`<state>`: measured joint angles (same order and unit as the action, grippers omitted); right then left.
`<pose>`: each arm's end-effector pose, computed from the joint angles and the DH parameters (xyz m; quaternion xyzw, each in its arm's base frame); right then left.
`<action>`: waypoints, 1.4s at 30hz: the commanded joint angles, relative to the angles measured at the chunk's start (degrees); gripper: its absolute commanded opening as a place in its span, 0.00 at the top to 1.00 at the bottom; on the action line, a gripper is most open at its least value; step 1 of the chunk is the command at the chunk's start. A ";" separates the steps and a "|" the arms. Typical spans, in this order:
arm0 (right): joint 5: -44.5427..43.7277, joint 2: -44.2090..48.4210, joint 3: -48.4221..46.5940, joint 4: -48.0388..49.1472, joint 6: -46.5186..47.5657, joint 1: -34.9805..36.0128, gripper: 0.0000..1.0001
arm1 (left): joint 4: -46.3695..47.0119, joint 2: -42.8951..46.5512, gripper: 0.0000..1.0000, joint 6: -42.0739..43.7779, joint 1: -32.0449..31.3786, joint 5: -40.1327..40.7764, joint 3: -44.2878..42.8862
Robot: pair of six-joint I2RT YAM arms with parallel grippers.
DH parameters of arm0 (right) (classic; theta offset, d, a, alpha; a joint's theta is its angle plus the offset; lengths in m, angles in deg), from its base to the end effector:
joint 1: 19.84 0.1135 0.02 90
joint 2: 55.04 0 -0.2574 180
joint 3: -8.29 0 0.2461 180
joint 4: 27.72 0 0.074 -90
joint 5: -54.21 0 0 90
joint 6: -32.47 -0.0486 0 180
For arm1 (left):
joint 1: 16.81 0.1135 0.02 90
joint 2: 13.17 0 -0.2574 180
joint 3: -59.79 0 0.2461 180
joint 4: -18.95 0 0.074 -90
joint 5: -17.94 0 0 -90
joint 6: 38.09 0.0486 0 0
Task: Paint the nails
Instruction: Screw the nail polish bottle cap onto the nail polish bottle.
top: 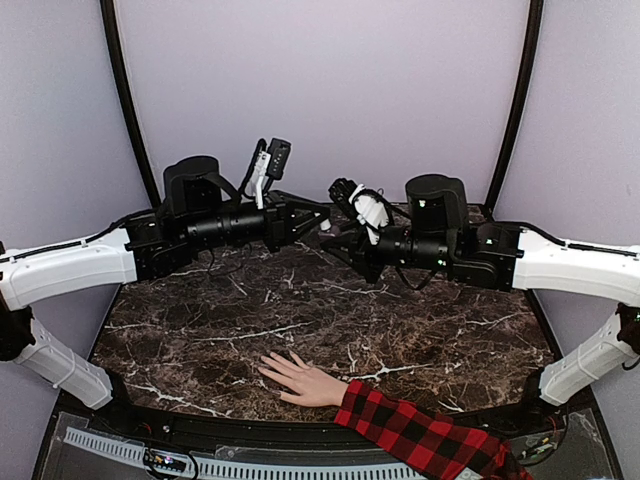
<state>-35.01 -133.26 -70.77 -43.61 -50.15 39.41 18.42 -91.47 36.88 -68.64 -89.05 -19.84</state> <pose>0.1691 0.2856 0.3373 -0.4393 0.6609 0.2709 0.5448 0.1954 -0.2716 0.3729 0.3190 0.6257 -0.4745 0.5306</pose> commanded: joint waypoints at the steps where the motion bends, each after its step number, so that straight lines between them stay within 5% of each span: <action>1: -0.46 -0.12 -2.82 3.54 -0.84 -0.18 1.00 | 3.98 1.86 0.96 1.36 0.25 -1.74 1.80; 14: 6.23 0.57 -3.52 4.94 -0.24 -1.19 1.00 | 6.85 1.62 1.00 1.53 0.26 -4.40 4.88; 42: 43.06 3.97 -5.58 6.69 4.19 -3.52 1.00 | 13.05 -1.71 1.00 4.38 0.34 -36.67 4.88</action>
<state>0.61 -130.15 -71.93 -46.19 -47.07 35.60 35.17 -90.84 40.44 -67.44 -118.60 -15.25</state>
